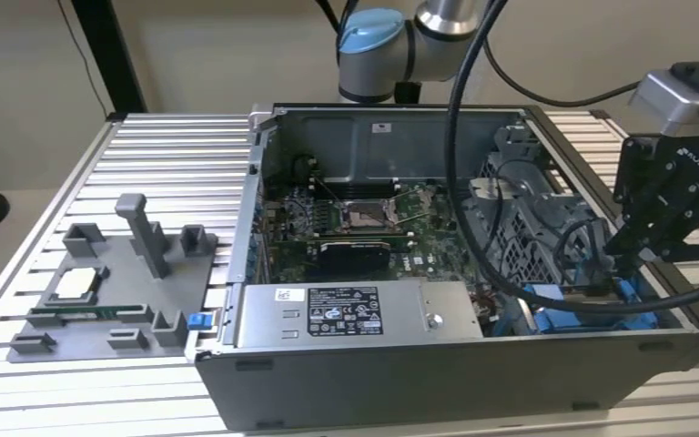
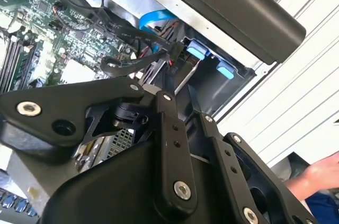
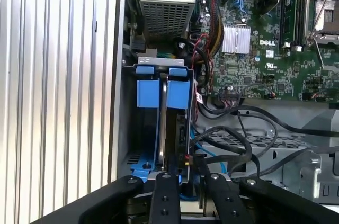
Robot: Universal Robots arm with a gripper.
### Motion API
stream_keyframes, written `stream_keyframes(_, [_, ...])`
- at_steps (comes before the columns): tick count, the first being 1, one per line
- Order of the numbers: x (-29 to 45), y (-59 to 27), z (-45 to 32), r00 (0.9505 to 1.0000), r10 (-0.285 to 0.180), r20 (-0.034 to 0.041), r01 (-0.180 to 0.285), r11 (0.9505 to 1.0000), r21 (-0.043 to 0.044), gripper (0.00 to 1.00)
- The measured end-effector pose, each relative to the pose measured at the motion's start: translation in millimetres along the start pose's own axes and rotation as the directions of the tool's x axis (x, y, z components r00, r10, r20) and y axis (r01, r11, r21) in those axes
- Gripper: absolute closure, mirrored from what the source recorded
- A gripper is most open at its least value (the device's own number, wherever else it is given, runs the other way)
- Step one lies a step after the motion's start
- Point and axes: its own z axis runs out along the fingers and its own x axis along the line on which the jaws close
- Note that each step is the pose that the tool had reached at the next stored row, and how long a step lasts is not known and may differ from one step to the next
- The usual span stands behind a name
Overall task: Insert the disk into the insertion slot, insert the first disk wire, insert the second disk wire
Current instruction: 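Insert the first disk wire, then insert the second disk wire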
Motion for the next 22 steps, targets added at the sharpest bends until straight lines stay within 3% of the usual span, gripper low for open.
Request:
stream_keyframes(2, [0.1, -2.6, -0.3, 1.0000, 0.000, -0.0002, 0.000, 1.0000, -0.0010, 1.00])
stream_keyframes(6, [0.3, -17.0, -1.1, 1.0000, 0.001, 0.0004, -0.001, 0.9999, -0.0153, 1.00])
stream_keyframes(9, [0.5, -25.5, -1.7, 1.0000, 0.001, 0.0002, -0.001, 0.9998, -0.0209, 1.00])
stream_keyframes(22, [0.6, -29.0, -1.5, 1.0000, 0.000, 0.0014, 0.000, 0.9998, -0.0213, 1.00])
